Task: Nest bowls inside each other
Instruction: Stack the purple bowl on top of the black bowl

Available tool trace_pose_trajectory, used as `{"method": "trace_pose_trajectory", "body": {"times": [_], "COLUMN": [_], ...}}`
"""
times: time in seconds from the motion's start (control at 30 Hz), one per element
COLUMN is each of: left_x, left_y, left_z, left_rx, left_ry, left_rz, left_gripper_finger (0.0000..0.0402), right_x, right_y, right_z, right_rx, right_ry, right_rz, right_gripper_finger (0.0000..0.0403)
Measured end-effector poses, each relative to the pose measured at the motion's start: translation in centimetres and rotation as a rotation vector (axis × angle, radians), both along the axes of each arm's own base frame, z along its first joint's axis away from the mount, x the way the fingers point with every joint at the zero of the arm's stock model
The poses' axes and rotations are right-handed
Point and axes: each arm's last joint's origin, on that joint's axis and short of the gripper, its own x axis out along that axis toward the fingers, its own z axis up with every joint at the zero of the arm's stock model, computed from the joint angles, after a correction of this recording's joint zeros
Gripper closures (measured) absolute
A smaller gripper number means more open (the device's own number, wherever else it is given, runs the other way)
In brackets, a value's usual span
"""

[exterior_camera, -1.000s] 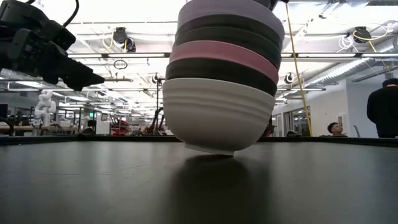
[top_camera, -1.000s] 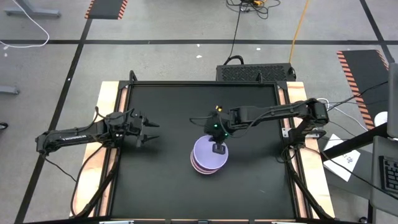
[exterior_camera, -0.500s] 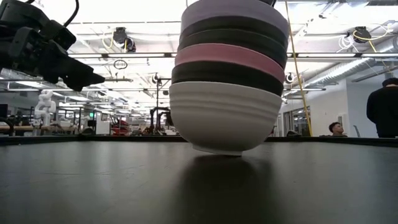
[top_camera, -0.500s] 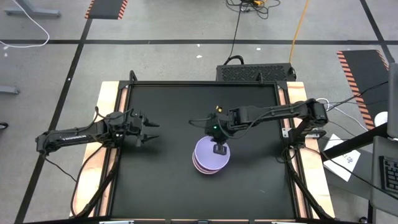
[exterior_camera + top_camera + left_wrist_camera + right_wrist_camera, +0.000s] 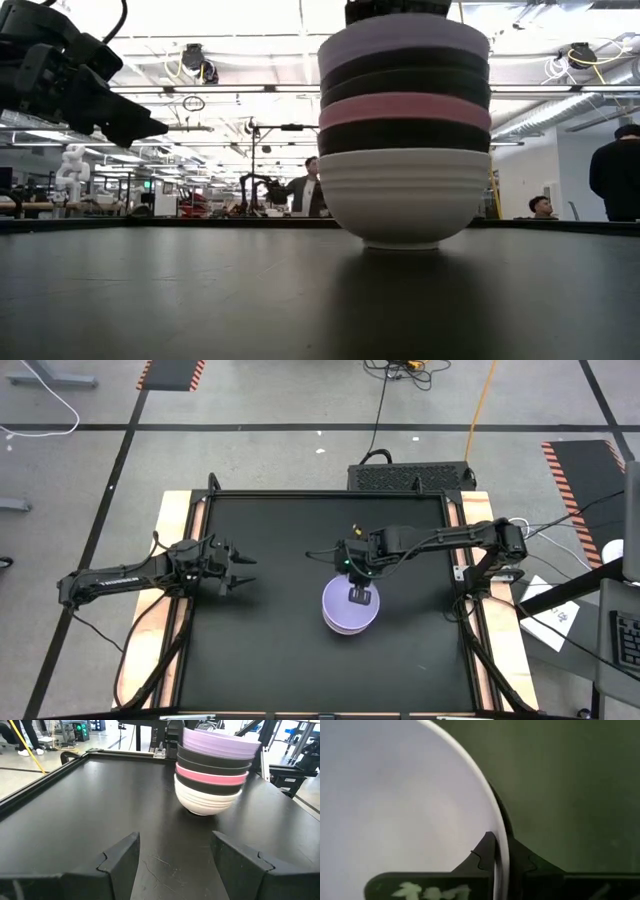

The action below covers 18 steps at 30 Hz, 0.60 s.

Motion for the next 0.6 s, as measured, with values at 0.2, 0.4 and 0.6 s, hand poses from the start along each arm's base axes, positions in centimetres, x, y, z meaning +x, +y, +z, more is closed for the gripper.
{"method": "trace_pose_trajectory", "body": {"times": [0.2, 0.4, 0.6], "left_x": [0.0, 0.0, 0.0], "left_y": [0.0, 0.0, 0.0], "left_z": [0.0, 0.0, 0.0], "left_rx": [-0.016, -0.014, -0.012], "left_ry": [0.000, 0.000, 0.000], "left_rz": [0.002, -0.003, -0.003], "left_gripper_finger": [0.0156, 0.0156, 0.0156], "right_x": [0.8, 1.3, 1.4], "right_y": [-0.2, -0.2, -0.3], "right_z": [-1.2, -2.4, -2.0], "right_rx": [0.074, 0.077, 0.082], "right_ry": [0.027, 0.064, 0.067], "right_rz": [0.017, 0.025, 0.029], "right_gripper_finger": [0.0399, 0.0399, 0.0399]}}
